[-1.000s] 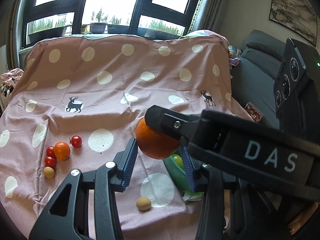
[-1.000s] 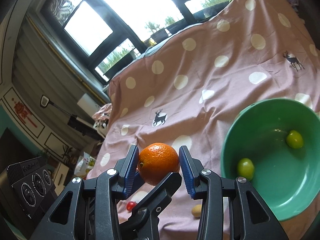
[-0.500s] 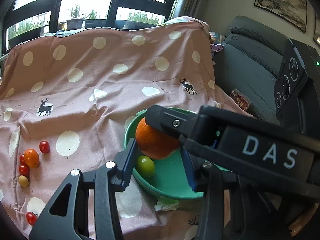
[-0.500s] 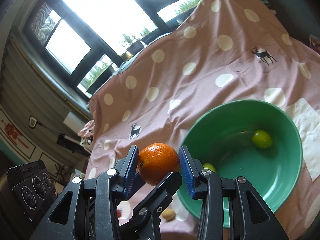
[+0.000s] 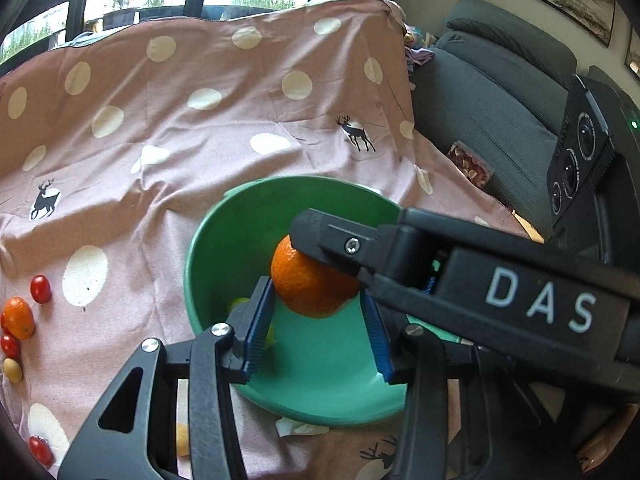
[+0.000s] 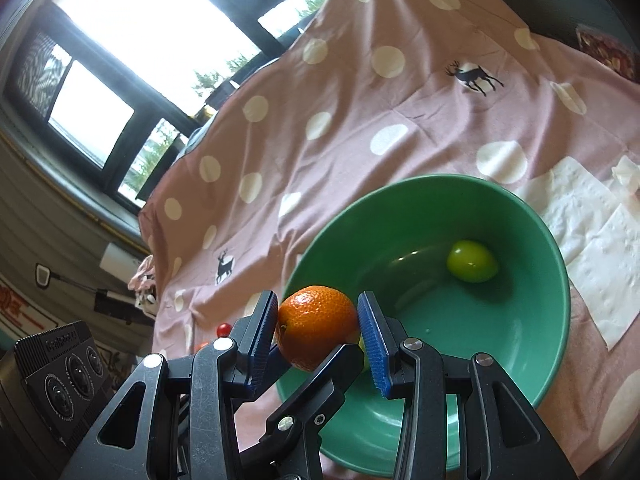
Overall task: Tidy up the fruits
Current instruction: 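Lower the orange into the bowl and open the right gripper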
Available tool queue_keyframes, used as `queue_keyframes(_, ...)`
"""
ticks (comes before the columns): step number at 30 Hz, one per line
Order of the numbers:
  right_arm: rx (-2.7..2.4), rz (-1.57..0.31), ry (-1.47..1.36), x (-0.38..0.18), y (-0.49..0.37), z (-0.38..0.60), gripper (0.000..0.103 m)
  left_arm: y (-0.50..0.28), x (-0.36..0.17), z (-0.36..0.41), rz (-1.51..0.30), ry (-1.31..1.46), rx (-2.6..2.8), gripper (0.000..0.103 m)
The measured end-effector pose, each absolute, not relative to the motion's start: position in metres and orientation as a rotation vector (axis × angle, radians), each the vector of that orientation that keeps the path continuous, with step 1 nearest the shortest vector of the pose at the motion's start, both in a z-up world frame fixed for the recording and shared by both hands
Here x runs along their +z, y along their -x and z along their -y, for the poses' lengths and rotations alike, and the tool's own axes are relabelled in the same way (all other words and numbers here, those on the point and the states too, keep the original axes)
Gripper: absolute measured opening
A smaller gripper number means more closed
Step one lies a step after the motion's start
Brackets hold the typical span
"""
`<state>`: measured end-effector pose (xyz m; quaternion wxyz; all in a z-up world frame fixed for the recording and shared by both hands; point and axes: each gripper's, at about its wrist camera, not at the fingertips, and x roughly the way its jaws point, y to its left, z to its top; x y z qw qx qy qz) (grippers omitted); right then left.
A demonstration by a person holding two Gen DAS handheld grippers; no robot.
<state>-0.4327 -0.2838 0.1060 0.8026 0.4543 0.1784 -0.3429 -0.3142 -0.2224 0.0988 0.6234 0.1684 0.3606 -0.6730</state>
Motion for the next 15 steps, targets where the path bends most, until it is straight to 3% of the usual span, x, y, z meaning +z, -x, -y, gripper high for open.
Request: queue_keyframes(15,-0.783,-0.432,-1.032,0.091,0.44,0.295,0.044,0.317,0.083,0.239,-0.905,-0.444,-1.569,0.044)
